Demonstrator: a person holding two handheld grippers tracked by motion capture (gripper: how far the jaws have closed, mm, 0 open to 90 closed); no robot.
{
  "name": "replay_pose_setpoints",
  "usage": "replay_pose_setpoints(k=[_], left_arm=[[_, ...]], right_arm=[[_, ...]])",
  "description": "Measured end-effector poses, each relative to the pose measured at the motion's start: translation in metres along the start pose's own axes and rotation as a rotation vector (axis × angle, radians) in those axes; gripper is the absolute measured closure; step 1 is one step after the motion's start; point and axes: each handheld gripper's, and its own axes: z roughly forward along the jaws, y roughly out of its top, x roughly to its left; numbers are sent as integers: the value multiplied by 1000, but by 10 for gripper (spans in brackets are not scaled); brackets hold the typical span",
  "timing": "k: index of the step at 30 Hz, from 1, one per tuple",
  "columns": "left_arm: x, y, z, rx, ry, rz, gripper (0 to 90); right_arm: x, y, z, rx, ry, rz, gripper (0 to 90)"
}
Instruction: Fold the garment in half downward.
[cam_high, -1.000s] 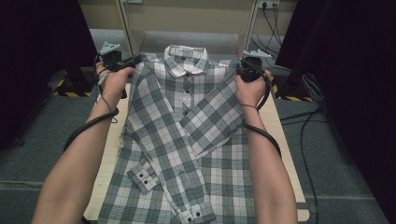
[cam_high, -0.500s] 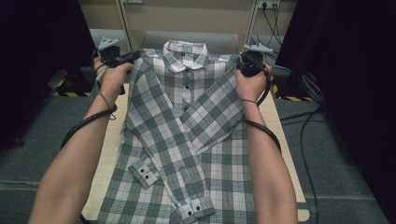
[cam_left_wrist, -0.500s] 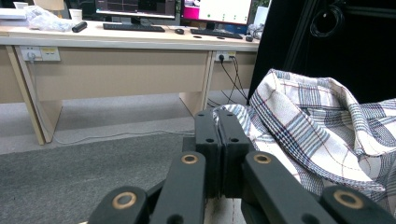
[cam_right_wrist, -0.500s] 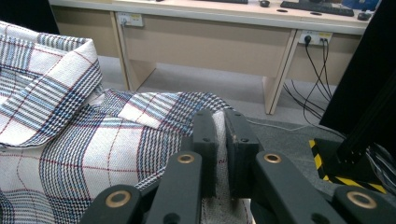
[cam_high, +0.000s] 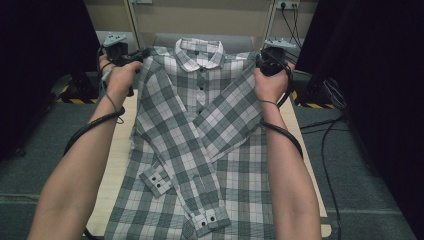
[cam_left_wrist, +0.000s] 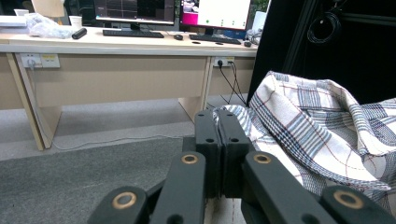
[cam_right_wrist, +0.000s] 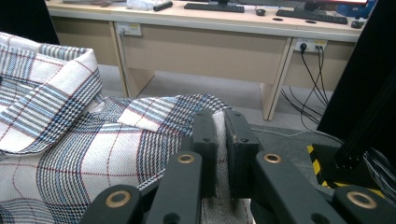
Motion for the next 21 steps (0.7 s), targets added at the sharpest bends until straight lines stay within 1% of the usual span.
replay_pose_setpoints(k=[12, 21], left_arm=[[-2, 21, -3, -20, 4, 21, 880], [0, 30, -5, -27, 8, 27, 880]], right_arm=[[2, 16, -3, -19, -3, -2, 846], [2, 28, -5, -35, -6, -2, 846]])
